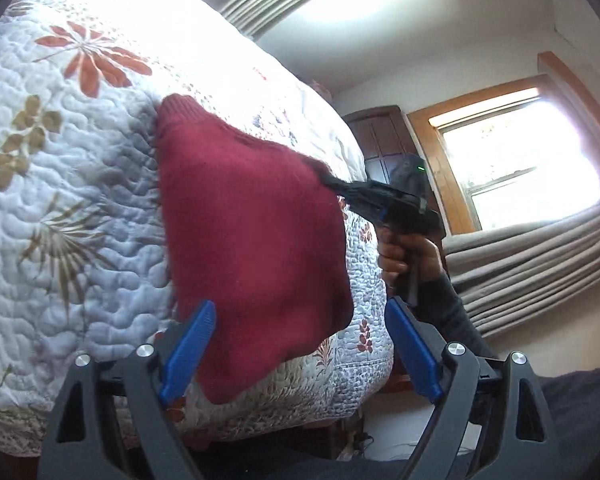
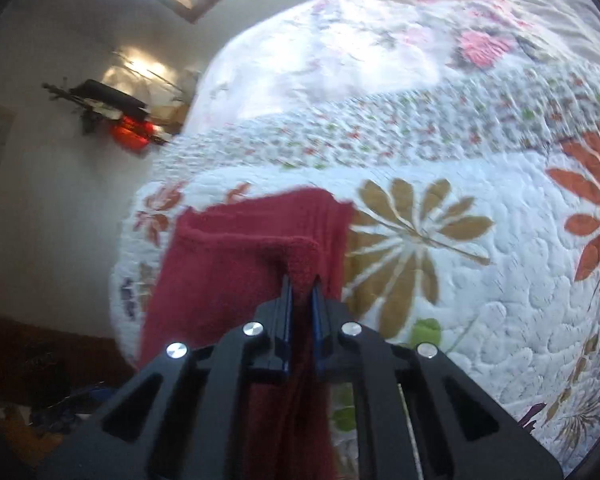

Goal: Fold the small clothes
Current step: 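Lower the folded sweater onto the bedspread and open the right gripper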

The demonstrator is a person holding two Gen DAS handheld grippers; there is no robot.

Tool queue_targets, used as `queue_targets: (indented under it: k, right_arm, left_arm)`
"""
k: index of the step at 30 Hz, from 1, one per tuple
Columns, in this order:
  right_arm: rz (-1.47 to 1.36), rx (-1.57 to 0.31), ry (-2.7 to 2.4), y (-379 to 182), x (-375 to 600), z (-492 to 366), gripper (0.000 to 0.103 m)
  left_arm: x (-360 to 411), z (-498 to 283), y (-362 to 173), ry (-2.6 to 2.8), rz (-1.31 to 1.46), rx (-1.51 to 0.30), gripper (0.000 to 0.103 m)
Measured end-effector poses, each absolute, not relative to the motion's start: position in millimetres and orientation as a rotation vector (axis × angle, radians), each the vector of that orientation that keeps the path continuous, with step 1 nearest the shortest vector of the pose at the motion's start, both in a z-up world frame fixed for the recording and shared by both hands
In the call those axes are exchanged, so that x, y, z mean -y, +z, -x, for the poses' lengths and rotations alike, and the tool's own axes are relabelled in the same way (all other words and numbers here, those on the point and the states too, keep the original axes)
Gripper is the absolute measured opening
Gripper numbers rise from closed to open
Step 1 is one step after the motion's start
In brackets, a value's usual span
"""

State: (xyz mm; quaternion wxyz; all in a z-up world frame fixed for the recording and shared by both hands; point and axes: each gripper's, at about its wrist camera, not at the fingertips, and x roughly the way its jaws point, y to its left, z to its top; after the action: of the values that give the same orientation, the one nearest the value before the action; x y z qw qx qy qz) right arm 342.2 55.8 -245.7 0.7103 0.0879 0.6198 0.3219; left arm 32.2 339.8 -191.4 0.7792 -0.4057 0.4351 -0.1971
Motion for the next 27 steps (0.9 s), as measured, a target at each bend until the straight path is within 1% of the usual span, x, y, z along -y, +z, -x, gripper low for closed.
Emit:
queue_targets:
  k: [1, 2, 3, 5, 6, 7, 8, 10, 12, 13, 15, 18, 19, 21, 22, 24, 27]
  right_arm:
    - [-0.213, -1.398, 0.697, -261, -53, -341, 0.008]
    - [-0.24, -1.381, 0.701, -265, -49, -339, 0.011]
    - [-0.282, -1.356, 0.72, -260, -44, -337, 0.016]
    - [-0.35, -1.314, 0.751, -237, -31, -328, 0.041]
    - [-0.346, -1.287, 0.753, -224, -26, -323, 0.042]
    - [-0.34, -1.257, 0.765, -209, -21, -315, 0.04]
    - [-0.343, -1.242, 0.792, -199, -17, -306, 0.034]
    - [-0.351, -1.233, 0.891, -180, -18, -284, 0.031]
    - [-0.284, -1.256, 0.946, -178, -30, -263, 0.028]
    - [-0.26, -1.289, 0.944, -186, -36, -256, 0.028]
    - [-0.224, -1.346, 0.874, -212, -40, -254, 0.014]
    - [-0.247, -1.363, 0.803, -237, -33, -263, 0.006]
    - [-0.258, -1.361, 0.78, -235, -30, -264, 0.0]
    - [-0.267, -1.319, 0.787, -215, -24, -256, 0.005]
    - [-0.261, -1.292, 0.8, -201, -21, -246, 0.01]
    - [-0.235, -1.246, 0.84, -178, -17, -221, 0.012]
    - [-0.188, -1.255, 0.898, -171, -20, -184, 0.012]
  left_arm:
    - [-337, -35, -194, -0.434, 0.881, -0.949, 0.087]
    - [-336, -38, -194, -0.436, 0.882, -0.956, 0.087]
    - [-336, -39, -191, -0.441, 0.881, -0.954, 0.086]
    - [-330, -44, -186, -0.473, 0.887, -0.93, 0.087]
    - [-330, -46, -184, -0.484, 0.887, -0.922, 0.087]
    - [-329, -51, -184, -0.493, 0.881, -0.92, 0.087]
    - [-328, -57, -185, -0.497, 0.873, -0.92, 0.088]
    - [-327, -73, -192, -0.508, 0.868, -0.923, 0.088]
    - [-326, -85, -198, -0.519, 0.877, -0.931, 0.088]
    - [-326, -94, -204, -0.517, 0.881, -0.945, 0.088]
    - [-323, -111, -220, -0.514, 0.884, -0.987, 0.088]
    - [-318, -130, -240, -0.507, 0.909, -1.028, 0.088]
    - [-315, -132, -241, -0.498, 0.904, -1.036, 0.088]
    - [-314, -131, -231, -0.5, 0.901, -1.038, 0.09]
    - [-315, -125, -220, -0.508, 0.901, -1.022, 0.09]
    - [-318, -109, -204, -0.527, 0.887, -0.973, 0.092]
    - [-323, -72, -182, -0.538, 0.824, -0.94, 0.094]
